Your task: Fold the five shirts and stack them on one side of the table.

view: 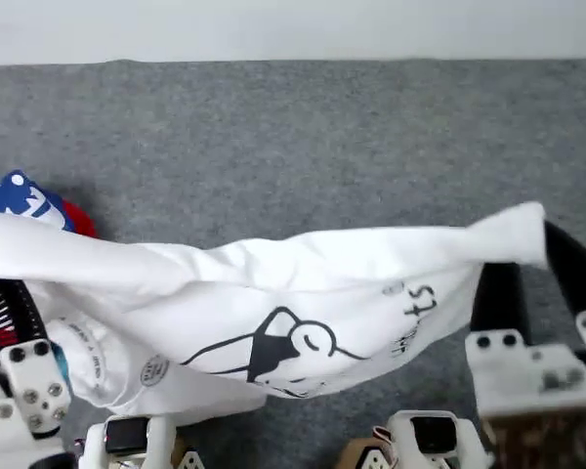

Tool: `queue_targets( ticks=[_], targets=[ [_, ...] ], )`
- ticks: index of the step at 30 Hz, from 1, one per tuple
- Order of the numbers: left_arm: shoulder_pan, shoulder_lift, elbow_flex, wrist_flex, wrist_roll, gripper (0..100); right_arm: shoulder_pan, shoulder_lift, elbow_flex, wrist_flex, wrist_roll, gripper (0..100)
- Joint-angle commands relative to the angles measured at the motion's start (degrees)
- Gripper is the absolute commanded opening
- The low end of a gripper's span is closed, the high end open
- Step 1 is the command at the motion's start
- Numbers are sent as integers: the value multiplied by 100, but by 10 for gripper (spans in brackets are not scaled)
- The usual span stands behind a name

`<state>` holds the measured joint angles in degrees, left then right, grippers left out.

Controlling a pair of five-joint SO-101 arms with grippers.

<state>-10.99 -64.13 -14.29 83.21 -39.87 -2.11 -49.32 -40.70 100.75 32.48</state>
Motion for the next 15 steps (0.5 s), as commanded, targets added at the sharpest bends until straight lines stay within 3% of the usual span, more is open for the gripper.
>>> queue_targets(
  ticks=[1, 10, 15],
  targets=[
    [9, 9, -84, -18, -70, 6, 75, -101, -105, 180, 255, 9],
    [18, 70, -48, -1670, -62, 6, 75, -338, 404, 189, 264, 9],
    [26, 211, -66, -1732, -62, 6, 75, -787, 1099, 189, 273, 9]
  ],
)
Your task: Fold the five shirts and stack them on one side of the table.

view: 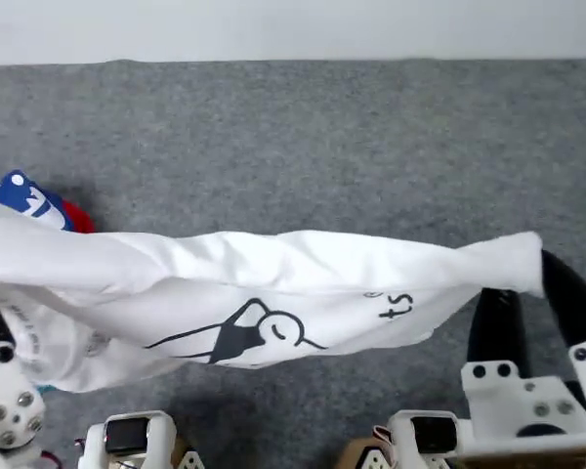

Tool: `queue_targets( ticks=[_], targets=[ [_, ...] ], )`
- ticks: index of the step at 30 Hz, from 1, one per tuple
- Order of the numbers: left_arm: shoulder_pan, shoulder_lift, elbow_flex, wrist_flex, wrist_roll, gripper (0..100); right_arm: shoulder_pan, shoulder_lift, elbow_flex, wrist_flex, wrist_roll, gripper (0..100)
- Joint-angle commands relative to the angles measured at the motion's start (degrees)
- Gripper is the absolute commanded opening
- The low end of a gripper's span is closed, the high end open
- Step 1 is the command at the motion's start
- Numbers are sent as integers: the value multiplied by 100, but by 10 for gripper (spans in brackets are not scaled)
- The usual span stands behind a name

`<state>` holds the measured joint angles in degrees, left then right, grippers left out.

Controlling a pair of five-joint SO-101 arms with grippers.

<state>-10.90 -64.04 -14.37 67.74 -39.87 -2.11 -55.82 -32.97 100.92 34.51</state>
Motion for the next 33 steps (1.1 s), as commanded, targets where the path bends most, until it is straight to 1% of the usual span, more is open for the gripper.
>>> queue_targets(
  ticks=[1, 5, 12, 15, 18, 20, 22, 27, 30, 33],
  targets=[
    [18, 202, -57, -185, -62, 6, 75, -242, 440, 171, 70, 9],
    [26, 220, -48, -62, -62, 6, 75, -585, 844, 171, 79, 9],
    [26, 246, 40, 835, -62, 6, 75, -884, 1785, 171, 53, 9],
    [26, 246, 690, 862, -70, 6, 66, -831, 2338, 136, 44, 9],
    [44, 246, 1877, 695, -167, 6, 48, -725, 3376, -180, 35, 9],
    [220, 246, 2923, 158, -308, 6, 66, -611, 4158, -734, 35, 9],
    [343, 246, 4004, -712, -440, 6, 66, -488, 4932, -1481, 35, 9],
    [703, 396, 6448, -3675, -782, 6, 66, 180, 6497, -3749, 79, 9],
    [747, 1081, 7073, -5011, -976, 6, 75, 840, 6840, -4769, 62, 9],
    [738, 2207, 6888, -5776, -976, 6, 75, 1622, 6831, -5596, 53, 9]
  ],
)
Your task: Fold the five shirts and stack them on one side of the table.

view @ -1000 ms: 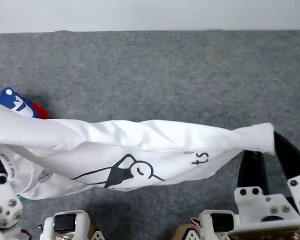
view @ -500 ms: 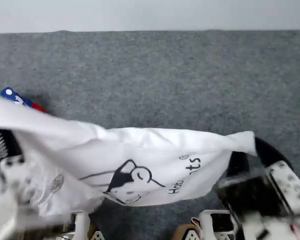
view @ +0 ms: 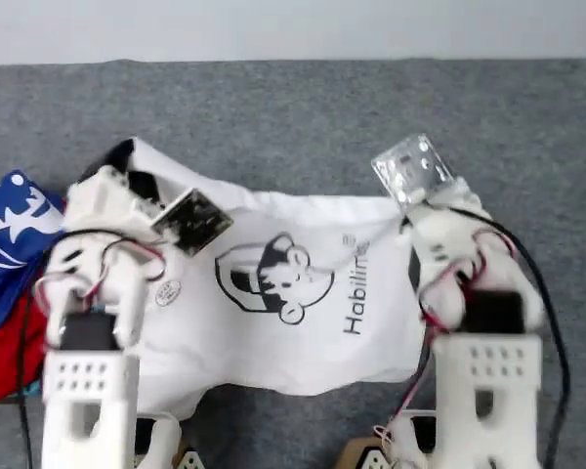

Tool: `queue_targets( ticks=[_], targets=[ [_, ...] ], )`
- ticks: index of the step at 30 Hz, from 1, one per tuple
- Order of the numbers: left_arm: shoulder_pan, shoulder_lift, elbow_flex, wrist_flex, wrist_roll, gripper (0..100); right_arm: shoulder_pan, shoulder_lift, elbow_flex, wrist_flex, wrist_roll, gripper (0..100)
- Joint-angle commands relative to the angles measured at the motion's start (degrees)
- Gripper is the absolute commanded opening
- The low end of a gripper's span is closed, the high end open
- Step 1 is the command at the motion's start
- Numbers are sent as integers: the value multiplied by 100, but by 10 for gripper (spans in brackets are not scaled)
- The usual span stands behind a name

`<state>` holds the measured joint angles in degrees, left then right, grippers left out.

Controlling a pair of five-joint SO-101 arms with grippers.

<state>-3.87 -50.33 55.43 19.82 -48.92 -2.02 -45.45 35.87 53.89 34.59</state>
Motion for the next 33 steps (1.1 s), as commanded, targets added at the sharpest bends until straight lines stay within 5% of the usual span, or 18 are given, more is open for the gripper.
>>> queue_targets(
  ticks=[1, 12, 25, 33],
  targets=[
    [-26, 1266, -303, -1143, -70, 6, 66, 848, -53, -1174, 44, 9],
    [-79, 5108, -3873, -1275, -70, 6, 57, 3099, -1407, -2809, 35, 9],
    [-185, 6549, -5974, -1248, -70, 6, 31, 4866, -3323, -2747, 35, 9],
    [-273, 6541, -5982, 976, -70, 6, -110, 4971, -3358, -1516, 70, 9]
  ],
)
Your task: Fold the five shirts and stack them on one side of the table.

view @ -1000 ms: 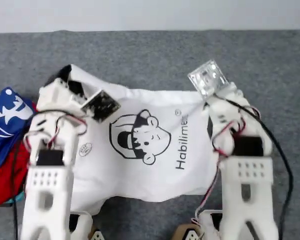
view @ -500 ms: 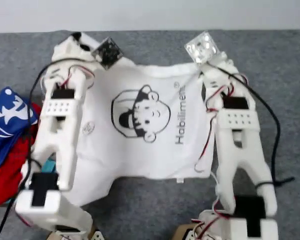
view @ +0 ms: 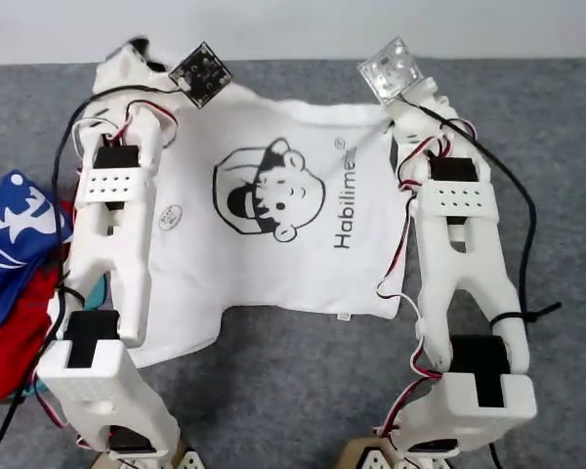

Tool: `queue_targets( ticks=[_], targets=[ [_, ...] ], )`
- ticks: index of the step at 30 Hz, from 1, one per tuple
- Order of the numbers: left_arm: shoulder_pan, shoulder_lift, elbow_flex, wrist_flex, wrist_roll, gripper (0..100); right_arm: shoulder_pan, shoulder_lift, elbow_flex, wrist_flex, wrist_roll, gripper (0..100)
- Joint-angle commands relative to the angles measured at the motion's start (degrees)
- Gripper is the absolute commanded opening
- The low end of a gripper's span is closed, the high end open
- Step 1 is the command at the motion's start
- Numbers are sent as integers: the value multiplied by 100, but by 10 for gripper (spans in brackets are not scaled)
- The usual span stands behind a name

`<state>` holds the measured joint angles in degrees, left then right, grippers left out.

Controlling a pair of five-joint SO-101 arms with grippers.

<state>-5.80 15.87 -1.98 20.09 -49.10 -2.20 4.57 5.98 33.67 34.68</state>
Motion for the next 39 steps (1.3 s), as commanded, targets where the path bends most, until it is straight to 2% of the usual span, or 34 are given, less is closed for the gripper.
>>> queue_targets(
  ticks=[1, 10, 21, 24, 30, 35, 39],
  targets=[
    [-88, -79, -242, 1319, -53, 6, -110, -40, -369, 743, 62, 9],
    [-44, -818, -251, 4703, -88, 6, -145, -541, -378, 2835, 70, 9],
    [-79, -1134, -251, 7613, -1424, 6, -356, -980, -369, 5138, 70, 9],
    [-176, -1090, -224, 8035, -1670, 6, -426, -936, -360, 5552, 70, 9],
    [-580, -1090, 462, 8044, -2295, 6, -470, -927, -141, 5991, 79, 9],
    [-721, -1125, 1305, 8044, -2725, 7, -444, -945, 440, 5982, 316, 9],
    [-712, -1081, 1578, 8044, -2743, 8, -462, -927, 695, 5736, 308, 9]
  ],
)
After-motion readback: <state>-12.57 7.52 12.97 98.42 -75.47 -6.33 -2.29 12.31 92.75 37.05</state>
